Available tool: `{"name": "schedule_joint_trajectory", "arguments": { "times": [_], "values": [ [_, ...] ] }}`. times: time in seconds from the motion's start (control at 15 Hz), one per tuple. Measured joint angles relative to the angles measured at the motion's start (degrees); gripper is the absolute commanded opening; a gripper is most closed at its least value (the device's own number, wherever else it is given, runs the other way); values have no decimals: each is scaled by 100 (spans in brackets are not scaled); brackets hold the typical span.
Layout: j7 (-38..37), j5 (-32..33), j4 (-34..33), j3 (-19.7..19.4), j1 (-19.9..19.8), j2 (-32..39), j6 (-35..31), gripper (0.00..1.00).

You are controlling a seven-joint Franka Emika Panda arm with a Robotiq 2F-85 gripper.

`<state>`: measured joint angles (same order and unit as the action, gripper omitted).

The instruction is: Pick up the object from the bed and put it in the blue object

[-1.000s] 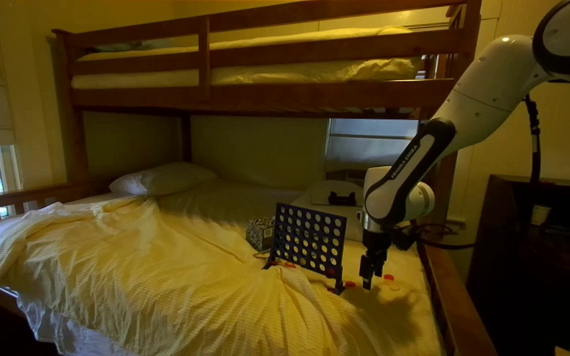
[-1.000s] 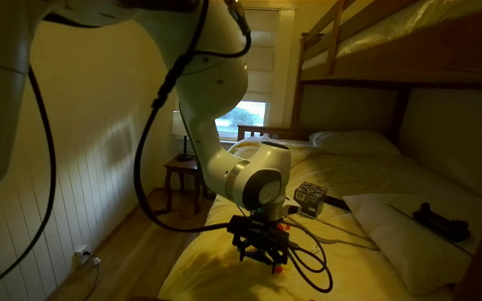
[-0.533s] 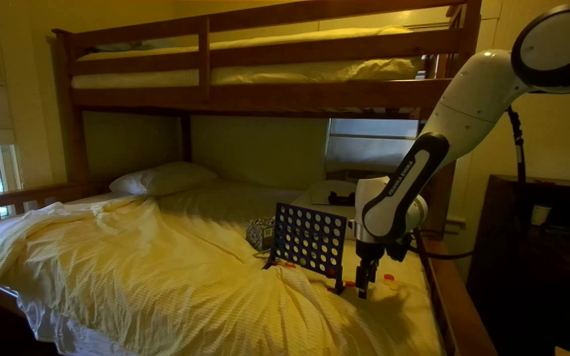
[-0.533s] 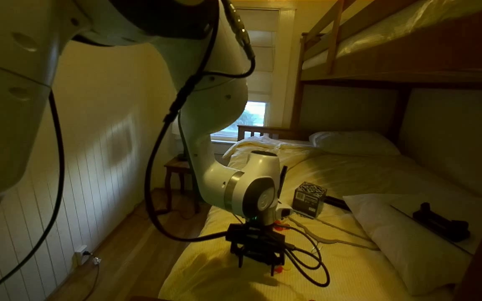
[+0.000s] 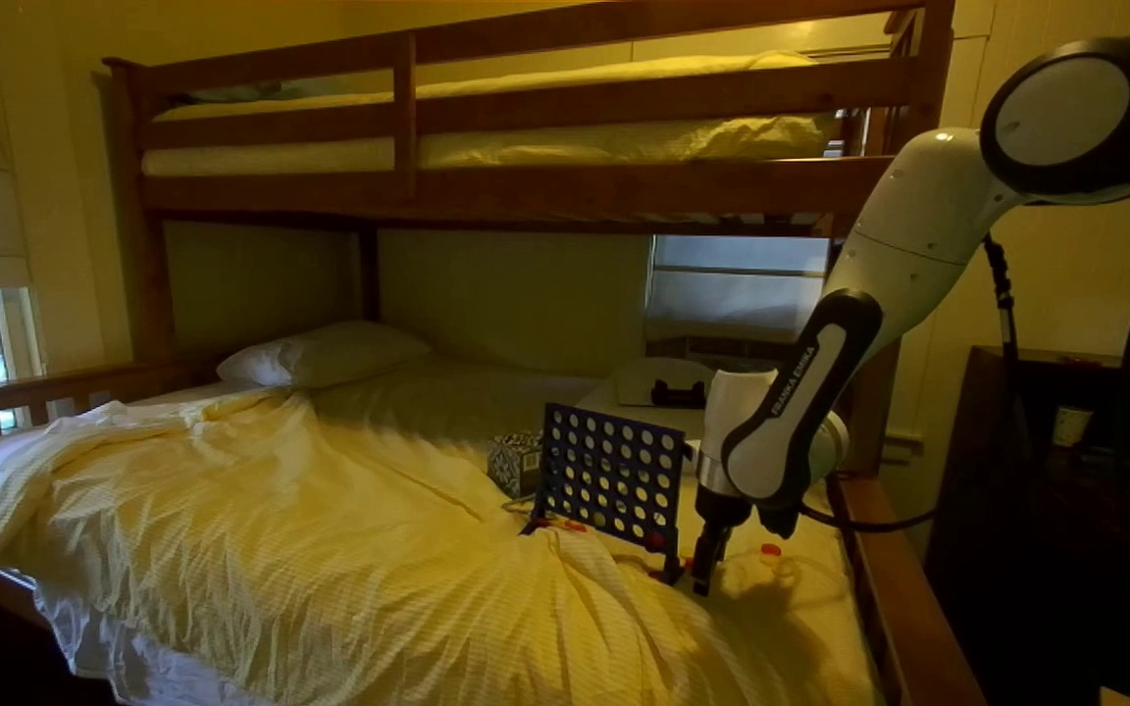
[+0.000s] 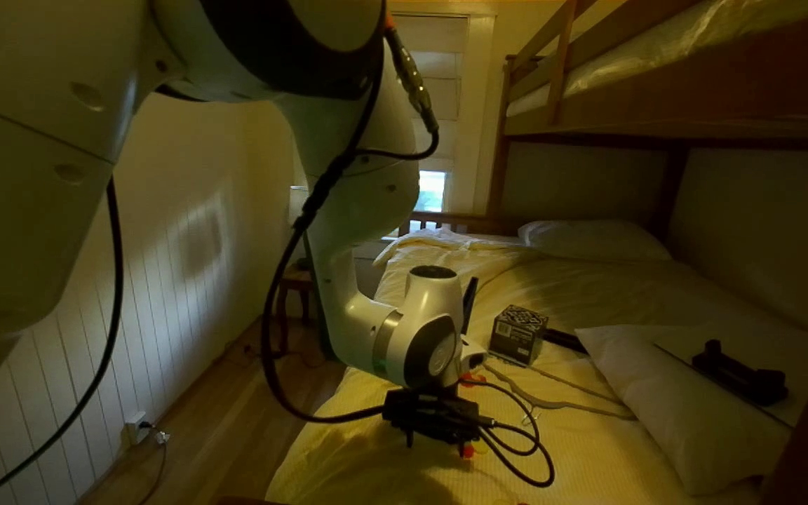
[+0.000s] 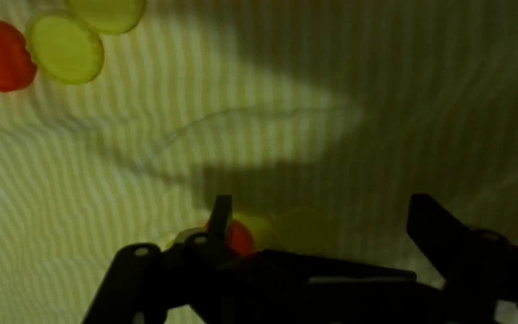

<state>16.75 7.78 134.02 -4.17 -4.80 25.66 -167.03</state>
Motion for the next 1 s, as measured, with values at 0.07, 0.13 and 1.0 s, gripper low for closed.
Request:
{"name": "schedule_joint_trajectory", "arguments": {
  "times": [0.07, 0.13, 1.0],
  "values": [
    [17, 0, 2, 49, -52, 43, -127, 100],
    [33, 0, 2, 93, -104, 87, -234, 100],
    [66, 0, 1, 274, -377, 397, -863, 43]
  ]
}}
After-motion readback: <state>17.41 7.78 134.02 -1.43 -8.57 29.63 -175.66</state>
